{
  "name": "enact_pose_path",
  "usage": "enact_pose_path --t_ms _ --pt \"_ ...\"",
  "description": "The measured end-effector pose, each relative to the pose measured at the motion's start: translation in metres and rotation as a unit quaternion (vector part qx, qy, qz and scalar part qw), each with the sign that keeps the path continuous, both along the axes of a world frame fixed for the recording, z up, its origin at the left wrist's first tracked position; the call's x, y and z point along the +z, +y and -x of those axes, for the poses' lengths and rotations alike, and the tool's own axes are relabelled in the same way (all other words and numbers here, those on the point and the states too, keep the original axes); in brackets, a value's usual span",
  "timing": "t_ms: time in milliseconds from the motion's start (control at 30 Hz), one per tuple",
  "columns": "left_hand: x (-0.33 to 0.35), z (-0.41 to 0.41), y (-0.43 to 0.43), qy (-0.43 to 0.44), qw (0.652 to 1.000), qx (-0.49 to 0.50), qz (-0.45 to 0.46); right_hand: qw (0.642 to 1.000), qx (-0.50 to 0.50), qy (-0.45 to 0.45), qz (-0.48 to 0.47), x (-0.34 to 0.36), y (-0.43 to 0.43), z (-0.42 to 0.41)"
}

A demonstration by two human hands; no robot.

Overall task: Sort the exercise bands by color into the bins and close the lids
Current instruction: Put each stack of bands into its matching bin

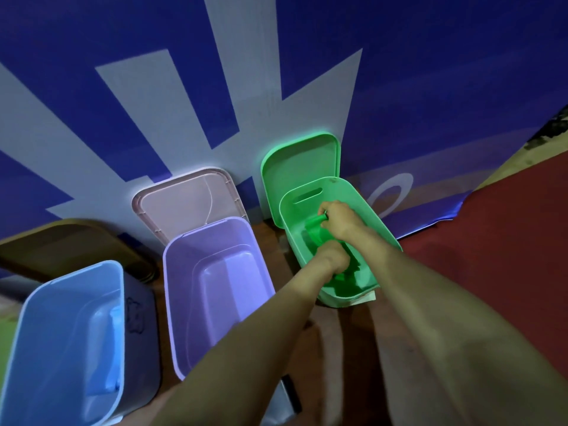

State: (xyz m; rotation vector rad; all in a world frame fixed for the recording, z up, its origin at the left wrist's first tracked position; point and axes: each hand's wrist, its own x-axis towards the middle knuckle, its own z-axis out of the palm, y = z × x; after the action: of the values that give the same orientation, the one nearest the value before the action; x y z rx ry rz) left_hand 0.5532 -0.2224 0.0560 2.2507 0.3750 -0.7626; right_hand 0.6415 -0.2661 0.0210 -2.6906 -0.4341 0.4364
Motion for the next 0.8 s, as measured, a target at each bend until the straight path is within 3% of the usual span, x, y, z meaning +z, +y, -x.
enact_pose_path --t_ms 167,267,500,800 --pt "-0.025 -0.008 0.002 0.055 0.995 0.055 0.069 0.999 0.016 -0.015 0.043 -0.016 0.011 -0.01" --pt "-0.032 -0.011 0.003 0.087 0.994 0.041 0.056 0.998 0.014 0.004 0.053 -0.025 0.016 -0.013" --pt "-0.021 -0.013 0.004 0.076 0.981 -0.092 -0.151 0.998 0.023 0.041 0.044 -0.028 0.013 -0.006" --pt "0.032 0.027 0.002 -0.089 0.975 -0.116 -0.165 0.999 0.001 -0.02 -0.026 0.032 -0.016 0.032"
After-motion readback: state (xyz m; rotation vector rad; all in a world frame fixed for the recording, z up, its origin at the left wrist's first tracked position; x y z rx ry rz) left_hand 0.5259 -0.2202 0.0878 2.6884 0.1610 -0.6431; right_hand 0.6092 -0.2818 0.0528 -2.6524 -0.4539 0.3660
